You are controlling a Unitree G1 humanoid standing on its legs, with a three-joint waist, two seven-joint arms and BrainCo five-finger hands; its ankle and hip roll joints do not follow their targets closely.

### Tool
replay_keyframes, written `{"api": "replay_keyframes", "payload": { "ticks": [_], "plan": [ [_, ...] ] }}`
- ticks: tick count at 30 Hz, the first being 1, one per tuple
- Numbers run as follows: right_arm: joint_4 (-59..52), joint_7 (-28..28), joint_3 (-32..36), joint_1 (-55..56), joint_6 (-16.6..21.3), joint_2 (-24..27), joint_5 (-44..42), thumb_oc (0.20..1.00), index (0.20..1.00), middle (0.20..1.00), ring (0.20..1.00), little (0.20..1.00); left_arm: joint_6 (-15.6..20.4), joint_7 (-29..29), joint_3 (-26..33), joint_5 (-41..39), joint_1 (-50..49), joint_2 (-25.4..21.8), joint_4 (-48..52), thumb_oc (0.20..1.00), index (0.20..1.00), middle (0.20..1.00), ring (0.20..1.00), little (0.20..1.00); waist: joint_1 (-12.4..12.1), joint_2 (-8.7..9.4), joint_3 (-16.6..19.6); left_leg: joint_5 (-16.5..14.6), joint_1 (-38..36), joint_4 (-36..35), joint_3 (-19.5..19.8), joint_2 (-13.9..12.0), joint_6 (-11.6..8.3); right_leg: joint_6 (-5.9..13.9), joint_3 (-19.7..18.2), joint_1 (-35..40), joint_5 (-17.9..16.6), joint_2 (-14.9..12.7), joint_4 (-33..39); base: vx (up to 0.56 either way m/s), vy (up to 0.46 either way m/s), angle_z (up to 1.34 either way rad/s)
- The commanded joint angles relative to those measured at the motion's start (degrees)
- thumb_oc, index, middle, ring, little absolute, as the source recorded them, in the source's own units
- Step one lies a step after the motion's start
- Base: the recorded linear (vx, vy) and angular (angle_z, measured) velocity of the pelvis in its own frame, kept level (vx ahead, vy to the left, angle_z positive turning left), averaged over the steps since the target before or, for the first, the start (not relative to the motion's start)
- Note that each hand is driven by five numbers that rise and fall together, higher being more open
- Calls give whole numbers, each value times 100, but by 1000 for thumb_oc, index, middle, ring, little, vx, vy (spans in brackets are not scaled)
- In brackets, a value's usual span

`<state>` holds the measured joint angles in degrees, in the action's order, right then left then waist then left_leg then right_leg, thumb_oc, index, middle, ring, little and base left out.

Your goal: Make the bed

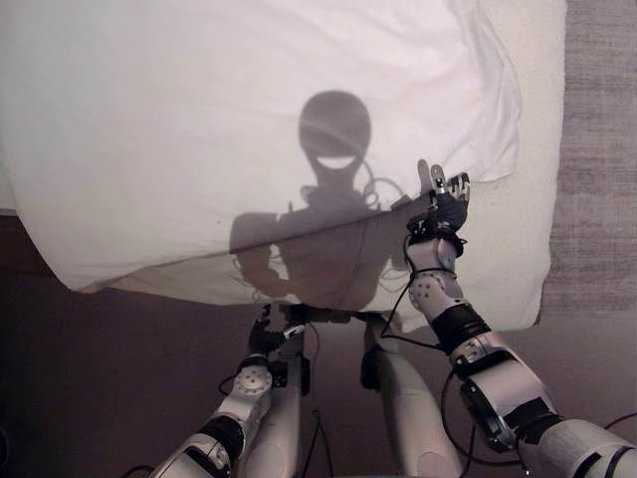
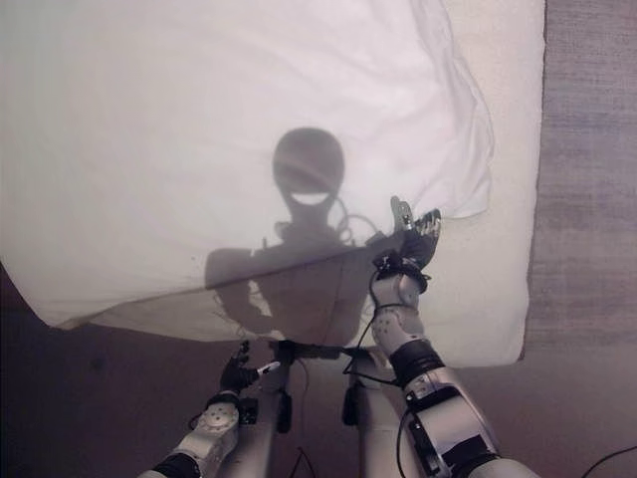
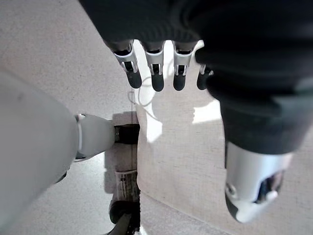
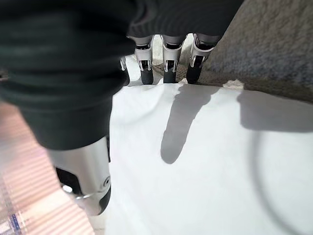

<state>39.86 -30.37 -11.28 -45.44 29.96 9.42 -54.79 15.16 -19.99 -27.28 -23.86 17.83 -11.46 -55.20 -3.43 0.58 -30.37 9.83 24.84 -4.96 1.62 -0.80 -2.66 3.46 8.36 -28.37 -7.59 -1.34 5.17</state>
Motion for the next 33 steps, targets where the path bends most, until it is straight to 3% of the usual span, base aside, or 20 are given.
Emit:
{"api": "replay_keyframes", "payload": {
  "ticks": [1, 7, 9, 11, 16, 18, 19, 22, 25, 30, 33],
  "plan": [
    [62, 414, 93, -562, 14, 400, -187, 1000, 1000, 1000, 1000, 1000, 155, 101, -102, -97, -63, -9, 17, 1000, 1000, 1000, 1000, 1000, -119, -86, 58, -158, -25, -4, 37, 174, -117, 417, -79, 140, -120, -436, -483, 0, 0, 0],
    [699, 781, 170, -1256, -36, 449, -1086, 1000, 1000, 1000, 1000, 1000, 116, 207, -159, -184, -66, -80, 28, 1000, 1000, 1000, 1000, 1000, -215, -116, 58, -151, 6, -4, 72, 184, -123, 411, -75, 100, -112, -432, -506, -1, -4, 1],
    [938, 677, 259, -1594, 4, 411, -1341, 1000, 1000, 1000, 1000, 1000, 73, 236, -206, -253, -87, -105, 24, 1000, 1000, 1000, 1000, 1000, -256, -135, 58, -151, 13, -4, 85, 188, -127, 409, -78, 92, -112, -437, -515, -2, 6, 2],
    [1132, 174, 352, -1952, 139, 262, -1306, 1000, 1000, 1000, 1000, 1000, -14, 190, -268, -307, -61, -82, -76, 1000, 1000, 1000, 1000, 1000, -269, -144, 58, -139, 31, -4, 100, 193, -132, 406, -86, 80, -103, -436, -534, -3, 13, 5],
    [1155, -83, 281, -2142, 65, 246, -1102, 1000, 1000, 1000, 1000, 1000, -58, 169, -321, -323, 7, -51, -100, 1000, 1000, 1000, 1000, 1000, -287, -156, 58, -118, 41, -4, 134, 202, -147, 410, -49, 95, -100, -448, -547, 0, 0, 0],
    [933, -141, 187, -1999, 24, 310, -862, 1000, 1000, 1000, 1000, 1000, -51, 139, -273, -317, 20, -49, -95, 1000, 1000, 1000, 1000, 1000, -262, -122, 58, -112, 51, -4, 145, 194, -150, 419, -32, 85, -105, -453, -550, 3, 15, 5],
    [-19, -291, -81, -1500, -25, 454, -151, 1000, 1000, 1000, 1000, 1000, -29, 89, -173, -285, -28, -44, -33, 1000, 1000, 1000, 1000, 1000, -178, -36, 58, -132, 24, -2, 124, 180, -144, 427, -35, 102, -102, -449, -544, -6, 24, 9],
    [-1069, -564, -9, -495, 64, 521, 592, 1000, 1000, 1000, 1000, 1000, -22, -18, -57, -164, -95, -25, 73, 1000, 1000, 1000, 1000, 1000, -53, 89, 58, -100, 93, 18, 105, 167, -124, 427, -33, 51, -113, -451, -560, -10, 11, 10],
    [-1429, -543, 302, 447, 243, 327, 749, 1000, 1000, 1000, 1000, 1000, 4, -72, -41, -56, -154, 43, 70, 1000, 1000, 1000, 1000, 1000, 54, 149, 58, -156, 85, 44, 87, 167, -83, 423, -65, 55, -68, -454, -602, -6, 8, 3],
    [-1300, -516, 634, 1109, 462, 196, 606, 1000, 1000, 1000, 1000, 1000, 38, -104, 51, -32, -163, 46, 60, 1000, 1000, 1000, 1000, 1000, 155, 116, 58, -144, 142, 21, 22, 185, -78, 440, -130, -32, -118, -459, -571, -10, 19, -2],
    [-1239, -610, 704, 1242, 407, 262, 790, 1000, 1000, 1000, 1000, 1000, 62, -105, 78, -36, -195, 14, 101, 1000, 1000, 1000, 1000, 1000, 175, 82, 58, -143, 144, 15, -1, 187, -70, 445, -159, -57, -133, -459, -564, -13, 34, -12]
  ]
}}
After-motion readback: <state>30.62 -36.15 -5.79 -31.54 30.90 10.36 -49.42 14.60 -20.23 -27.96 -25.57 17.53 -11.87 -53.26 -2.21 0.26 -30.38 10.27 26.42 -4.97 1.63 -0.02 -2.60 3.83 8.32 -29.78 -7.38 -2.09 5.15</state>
